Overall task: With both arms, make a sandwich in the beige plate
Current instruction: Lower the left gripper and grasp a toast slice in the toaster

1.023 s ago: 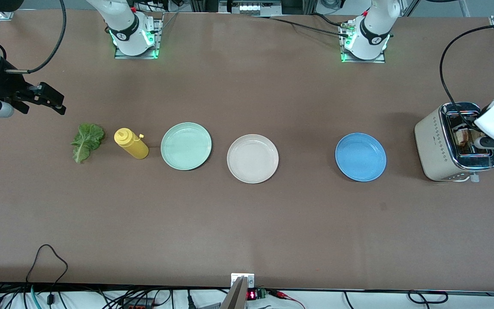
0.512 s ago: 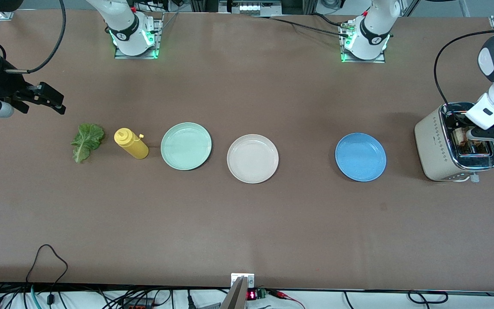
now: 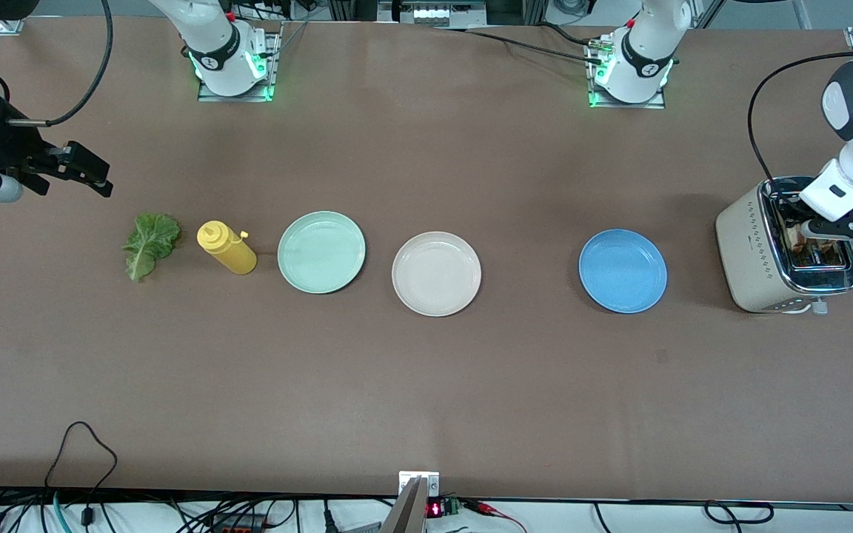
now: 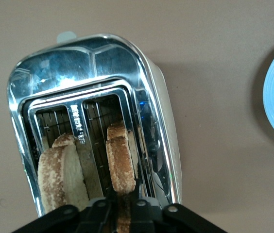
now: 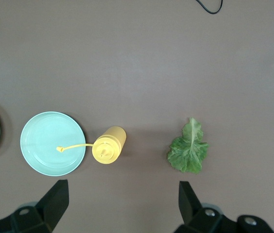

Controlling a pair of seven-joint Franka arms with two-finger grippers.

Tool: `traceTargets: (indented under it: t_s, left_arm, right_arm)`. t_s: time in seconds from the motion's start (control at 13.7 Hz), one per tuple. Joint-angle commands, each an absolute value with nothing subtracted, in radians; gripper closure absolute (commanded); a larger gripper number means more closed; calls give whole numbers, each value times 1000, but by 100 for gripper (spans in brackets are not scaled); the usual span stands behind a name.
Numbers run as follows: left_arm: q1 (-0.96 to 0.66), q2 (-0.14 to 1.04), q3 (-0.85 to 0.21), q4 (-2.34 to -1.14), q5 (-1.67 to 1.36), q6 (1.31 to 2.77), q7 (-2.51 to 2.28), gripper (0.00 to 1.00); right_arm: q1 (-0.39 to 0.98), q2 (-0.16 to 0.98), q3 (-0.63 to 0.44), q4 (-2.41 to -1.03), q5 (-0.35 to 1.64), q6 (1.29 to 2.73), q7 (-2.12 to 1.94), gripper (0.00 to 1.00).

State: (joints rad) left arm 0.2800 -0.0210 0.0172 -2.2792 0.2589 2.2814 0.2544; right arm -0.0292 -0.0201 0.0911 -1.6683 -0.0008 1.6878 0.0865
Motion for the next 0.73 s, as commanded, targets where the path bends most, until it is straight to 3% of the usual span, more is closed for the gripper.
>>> traceTargets:
  t_s: [0.0,0.15,0.66]
  left_arm:
    - [293,-52,5,-2280,275,2247,270,96]
    - [293,-63,3,-2238,275,2193,275,97]
    - [281,-32,-150,-1814,265,1659,276,99]
  right_arm:
    - [-35,-41,92,-1684,3,1678,81,0]
    - [-38,-41,92,-1684,3,1678,80,0]
    - [-38,-40,92,-1684,6,1680,78,0]
